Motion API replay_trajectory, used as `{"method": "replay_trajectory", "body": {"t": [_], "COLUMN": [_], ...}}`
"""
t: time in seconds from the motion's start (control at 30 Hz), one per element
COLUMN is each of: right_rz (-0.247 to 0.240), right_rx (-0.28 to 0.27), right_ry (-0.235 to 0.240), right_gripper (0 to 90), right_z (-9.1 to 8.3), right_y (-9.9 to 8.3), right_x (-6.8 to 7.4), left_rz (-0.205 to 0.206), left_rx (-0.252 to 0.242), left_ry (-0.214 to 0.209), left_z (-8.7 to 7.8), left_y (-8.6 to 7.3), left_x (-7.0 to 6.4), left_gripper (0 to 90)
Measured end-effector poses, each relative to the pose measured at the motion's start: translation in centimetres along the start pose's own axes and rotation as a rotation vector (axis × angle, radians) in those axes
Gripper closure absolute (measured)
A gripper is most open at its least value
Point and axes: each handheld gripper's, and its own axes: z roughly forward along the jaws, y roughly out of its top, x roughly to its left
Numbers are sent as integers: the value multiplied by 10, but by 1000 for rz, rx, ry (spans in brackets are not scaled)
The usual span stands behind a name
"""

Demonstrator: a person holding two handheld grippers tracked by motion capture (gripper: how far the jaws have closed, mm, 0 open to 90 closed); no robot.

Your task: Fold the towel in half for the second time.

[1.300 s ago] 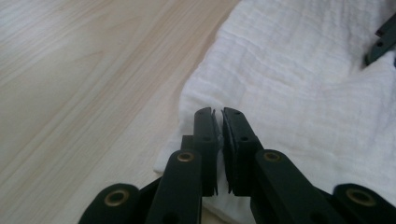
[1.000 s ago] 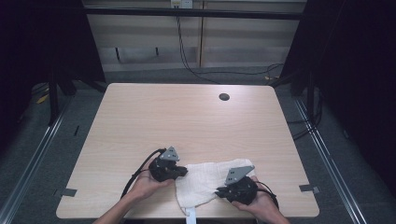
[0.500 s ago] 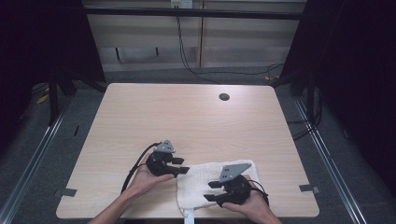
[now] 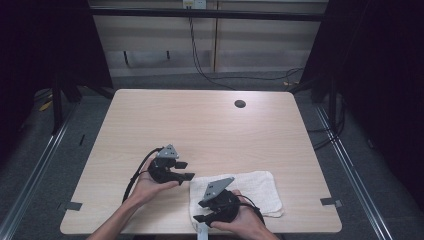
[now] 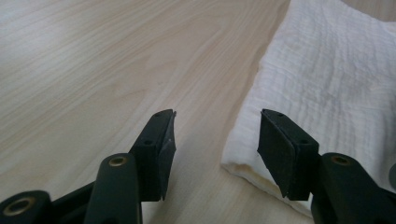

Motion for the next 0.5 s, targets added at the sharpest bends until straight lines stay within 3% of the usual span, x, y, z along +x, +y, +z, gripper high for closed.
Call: {"method": "replay_trajectory", "body": {"t": [0.13,0.37,0.43,0.5], "right_rz": [-9,-72,-115,-113], "right_rx": [-11,16,24,26], "right_ry": [11,-24,-38,-37], "right_gripper": [513,513,485,496], "right_z": [5,18,21,21], "right_y": [-2,-2,-3,-4], "right_x": [3,7,10,10], "left_rz": [-16,-13,-12,-18], "left_rx": [-12,-12,-18,-23], "left_ry": [7,7,3,7], "left_z": [-4,-5,-7,-9], "left_y": [0,-1,-1,-2], "left_x": [4,3,4,5], "left_gripper": [448,446,441,437]}}
